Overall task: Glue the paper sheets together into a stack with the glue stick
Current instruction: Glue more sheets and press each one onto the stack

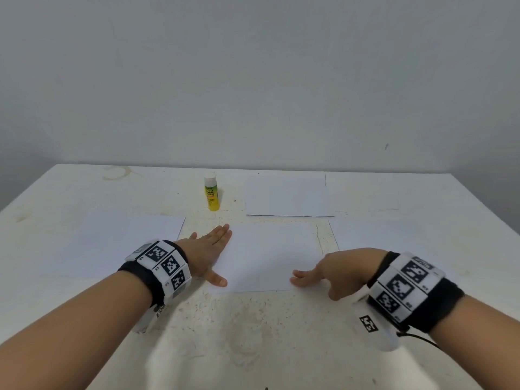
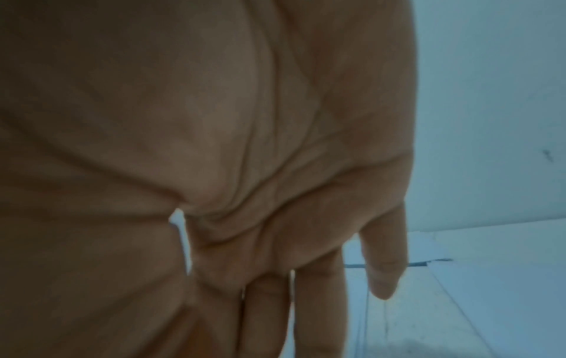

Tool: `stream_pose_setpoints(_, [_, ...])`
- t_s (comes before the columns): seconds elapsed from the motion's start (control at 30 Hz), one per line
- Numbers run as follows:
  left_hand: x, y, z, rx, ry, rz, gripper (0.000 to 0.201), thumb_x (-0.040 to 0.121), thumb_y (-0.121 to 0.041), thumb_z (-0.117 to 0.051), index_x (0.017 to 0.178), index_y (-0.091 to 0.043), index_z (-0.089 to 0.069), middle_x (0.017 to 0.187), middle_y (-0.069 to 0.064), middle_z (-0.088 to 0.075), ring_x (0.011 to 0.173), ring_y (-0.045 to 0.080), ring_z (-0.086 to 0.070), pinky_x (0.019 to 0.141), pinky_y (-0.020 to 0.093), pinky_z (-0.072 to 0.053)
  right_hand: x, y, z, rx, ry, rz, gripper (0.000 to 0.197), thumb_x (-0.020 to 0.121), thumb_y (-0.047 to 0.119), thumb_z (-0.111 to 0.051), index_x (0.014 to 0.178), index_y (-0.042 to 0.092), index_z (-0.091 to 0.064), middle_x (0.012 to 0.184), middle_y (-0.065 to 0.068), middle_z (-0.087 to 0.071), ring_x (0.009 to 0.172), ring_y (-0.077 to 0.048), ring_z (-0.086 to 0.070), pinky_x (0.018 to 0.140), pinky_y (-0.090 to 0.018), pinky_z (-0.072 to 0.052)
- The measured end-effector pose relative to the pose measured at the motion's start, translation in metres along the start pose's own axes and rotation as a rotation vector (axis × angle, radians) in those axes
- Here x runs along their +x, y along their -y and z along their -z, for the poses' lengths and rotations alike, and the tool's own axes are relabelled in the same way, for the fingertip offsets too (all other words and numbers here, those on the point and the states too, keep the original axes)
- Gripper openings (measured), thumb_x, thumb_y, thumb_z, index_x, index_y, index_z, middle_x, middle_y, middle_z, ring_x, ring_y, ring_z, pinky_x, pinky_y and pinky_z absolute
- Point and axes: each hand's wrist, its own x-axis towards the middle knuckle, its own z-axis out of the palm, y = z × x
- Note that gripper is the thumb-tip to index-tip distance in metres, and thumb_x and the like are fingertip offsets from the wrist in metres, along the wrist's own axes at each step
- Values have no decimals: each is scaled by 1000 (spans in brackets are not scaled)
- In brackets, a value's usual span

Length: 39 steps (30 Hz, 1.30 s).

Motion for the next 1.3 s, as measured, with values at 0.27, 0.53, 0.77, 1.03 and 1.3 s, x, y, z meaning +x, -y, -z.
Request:
stream_pose_setpoints(0.27, [1, 0, 0, 1, 10, 5, 116, 84, -63, -54, 146, -8, 27, 154, 4, 34, 145, 16, 21, 119, 50, -1, 11, 3, 29, 17, -308, -117, 60, 97, 27, -50, 151, 17, -26, 152, -7, -34, 137, -25, -34, 111, -36, -29])
stream_pose_setpoints(0.53, [0, 0, 1, -1, 27, 9, 134, 54, -86, -34, 146, -10, 27, 154, 3, 34, 145, 15, 22, 118, 48, 0, 72, 15, 35, 194, -317, -23, 87, 95, 46, -51, 153, 20, 7, 160, 6, 11, 147, -18, -12, 118, -41, -9])
stream_pose_setpoints(0.77, [-1, 0, 1, -39, 0, 3, 115, 84, -65, -52, 145, -9, 28, 153, 3, 35, 144, 15, 23, 119, 49, 1, 52, -45, 16, 188, -280, -201, 76, 99, 39, -46, 153, 25, 4, 160, 9, 6, 142, -22, -27, 114, -37, -25])
stream_pose_setpoints(1.03, [-3, 2, 2, -105, -14, -6, 147, 35, -89, -34, 148, -15, 23, 156, -4, 29, 146, 13, 14, 118, 45, 0, 54, -54, 9, 198, -304, -171, 118, 74, 44, -78, 153, 25, 7, 161, 9, 6, 146, -21, -14, 119, -44, -10])
stream_pose_setpoints(1.3, [3, 9, 2, -123, -38, -22, 160, 26, -95, -45, 149, -17, 21, 155, -8, 28, 147, 13, 13, 118, 45, 1, 62, -51, 0, 197, -314, -175, 129, 69, 40, -82, 152, 22, 15, 160, 4, 15, 147, -18, -13, 116, -52, -2])
